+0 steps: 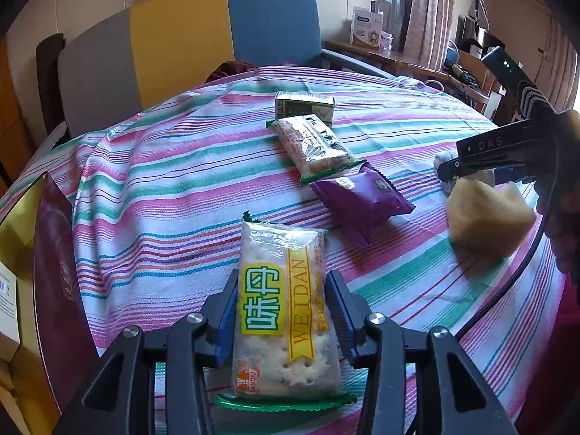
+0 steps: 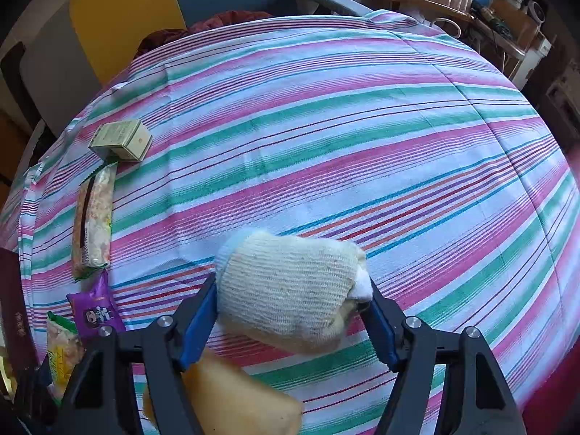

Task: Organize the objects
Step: 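Carry the cracker pack into the tray and release it with the left gripper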

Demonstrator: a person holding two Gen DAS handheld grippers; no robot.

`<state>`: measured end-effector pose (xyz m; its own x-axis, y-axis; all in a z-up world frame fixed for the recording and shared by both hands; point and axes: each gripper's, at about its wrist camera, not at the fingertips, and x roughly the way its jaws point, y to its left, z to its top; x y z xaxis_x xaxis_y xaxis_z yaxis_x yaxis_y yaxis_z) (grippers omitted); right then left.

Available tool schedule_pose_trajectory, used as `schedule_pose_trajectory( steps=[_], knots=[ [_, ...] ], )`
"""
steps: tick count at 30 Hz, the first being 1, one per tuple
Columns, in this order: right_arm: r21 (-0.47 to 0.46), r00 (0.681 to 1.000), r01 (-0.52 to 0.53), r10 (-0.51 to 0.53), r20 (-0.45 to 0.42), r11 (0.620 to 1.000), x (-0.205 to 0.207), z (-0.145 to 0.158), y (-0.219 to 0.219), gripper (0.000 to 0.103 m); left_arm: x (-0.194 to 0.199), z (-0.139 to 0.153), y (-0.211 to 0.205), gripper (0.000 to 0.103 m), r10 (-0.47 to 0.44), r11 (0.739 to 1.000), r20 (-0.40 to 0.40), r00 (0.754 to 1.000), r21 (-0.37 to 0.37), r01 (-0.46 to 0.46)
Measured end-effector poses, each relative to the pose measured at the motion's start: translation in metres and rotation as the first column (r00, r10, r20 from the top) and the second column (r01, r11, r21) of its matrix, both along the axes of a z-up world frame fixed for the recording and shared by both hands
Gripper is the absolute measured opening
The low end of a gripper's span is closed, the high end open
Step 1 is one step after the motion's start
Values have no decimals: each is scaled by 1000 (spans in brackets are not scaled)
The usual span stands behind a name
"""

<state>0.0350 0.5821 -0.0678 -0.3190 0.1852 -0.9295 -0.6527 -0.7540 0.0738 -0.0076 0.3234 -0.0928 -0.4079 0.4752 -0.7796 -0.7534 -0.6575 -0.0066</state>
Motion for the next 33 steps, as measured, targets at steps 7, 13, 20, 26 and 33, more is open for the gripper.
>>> schedule_pose_trajectory(
  steps=[7,13,20,26,33],
  knots=[
    [34,1000,-13,13,9,999,0,1,-4,72,0,0,0,45,0,1000,-1,1000,3,0],
    [52,1000,-20,19,12,998,2,3,-6,72,3,9,-3,42,14,1000,-3,1000,0,-14],
    [69,1000,-25,24,15,997,3,2,-8,72,17,57,-21,42,9,997,-33,999,76,-7],
    [83,1000,-26,25,15,996,6,3,-11,72,16,99,-52,42,77,988,-59,995,139,-68],
    [103,999,-31,29,23,994,4,2,-14,72,-1,115,-96,42,189,969,-47,981,169,-179]
  ],
)
